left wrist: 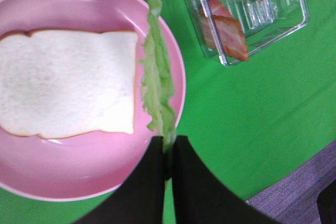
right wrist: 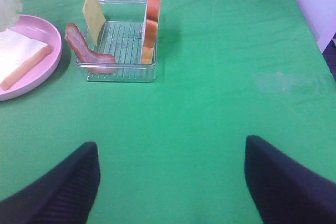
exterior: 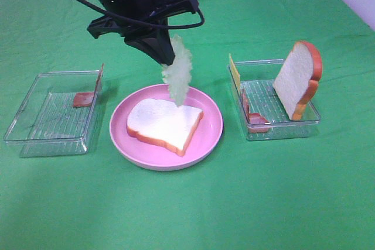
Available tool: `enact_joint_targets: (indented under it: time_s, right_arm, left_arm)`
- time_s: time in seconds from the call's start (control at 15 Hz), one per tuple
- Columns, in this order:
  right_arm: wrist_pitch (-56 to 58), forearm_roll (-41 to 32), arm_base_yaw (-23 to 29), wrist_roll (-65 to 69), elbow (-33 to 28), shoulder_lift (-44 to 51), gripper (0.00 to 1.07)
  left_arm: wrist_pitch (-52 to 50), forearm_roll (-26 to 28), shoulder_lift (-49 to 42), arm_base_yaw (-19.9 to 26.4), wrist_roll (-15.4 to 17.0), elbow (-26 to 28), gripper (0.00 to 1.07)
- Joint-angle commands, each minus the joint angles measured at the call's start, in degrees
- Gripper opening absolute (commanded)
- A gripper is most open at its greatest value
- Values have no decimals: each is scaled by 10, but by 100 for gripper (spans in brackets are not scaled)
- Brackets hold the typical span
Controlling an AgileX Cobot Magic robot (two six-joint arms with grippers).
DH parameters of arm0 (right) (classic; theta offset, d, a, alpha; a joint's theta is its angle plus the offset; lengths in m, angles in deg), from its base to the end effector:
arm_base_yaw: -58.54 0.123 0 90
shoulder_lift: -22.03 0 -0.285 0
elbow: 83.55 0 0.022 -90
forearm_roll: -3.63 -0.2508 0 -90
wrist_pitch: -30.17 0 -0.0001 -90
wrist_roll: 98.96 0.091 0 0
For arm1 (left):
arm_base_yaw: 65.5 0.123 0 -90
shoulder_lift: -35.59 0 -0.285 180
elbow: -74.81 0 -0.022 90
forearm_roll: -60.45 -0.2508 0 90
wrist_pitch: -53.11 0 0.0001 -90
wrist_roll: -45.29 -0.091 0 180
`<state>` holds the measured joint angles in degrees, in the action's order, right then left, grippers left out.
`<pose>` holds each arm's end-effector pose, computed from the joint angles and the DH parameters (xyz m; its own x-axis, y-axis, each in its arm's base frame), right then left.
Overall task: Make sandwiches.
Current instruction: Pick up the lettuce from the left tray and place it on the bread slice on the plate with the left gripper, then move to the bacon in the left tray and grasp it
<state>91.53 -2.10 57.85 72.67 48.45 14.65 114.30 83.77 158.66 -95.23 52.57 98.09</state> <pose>-0.0077 0.0081 0.2795 -0.4394 -0.0922 -0.8936 -0.1099 0.9928 -0.0484 0.3639 -0.2442 0.2612 -0.9527 0.1922 -0.2354 0.2785 0.8621 -0.4233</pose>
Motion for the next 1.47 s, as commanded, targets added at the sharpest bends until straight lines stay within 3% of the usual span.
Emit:
enact_joint_targets:
  time_s: [0.07,0.27,0.6,0.87,1.0,1.07,1.13,1.27,1.47]
  right_arm:
    - [-5,-1,-2,-7,-2,7,73]
    - [-5,-1,-2,-7,-2,7,73]
    - [-5,-1,-2,-7,-2,7,73]
    - [-5,-1,-2,-7,-2,7,73]
    - [-5,-1,-2,-7,-2,7,73]
    - [-5,-1,-2,-7,-2,7,73]
    - [-5,-1,-2,-7,-2,7,73]
    - [-5,-2,-2,-7,-2,7,73]
    - [-5,-3,-2,-7,-2,7,73]
  left_arm:
    - [-10,9,29,-25,-3,0,0]
    - [14,-32,85,-29,-21,0,0]
    - [15,-155,92,-28,57,-1,0]
    - [6,-160,122,-28,65,-1,3]
    - [6,-167,124,-28,65,-1,17]
    - [7,-195,113,-28,69,2,47]
    - [9,-213,106,-28,80,6,61]
    - [13,-237,97,-28,82,18,71]
    - [74,-282,91,-28,100,85,71]
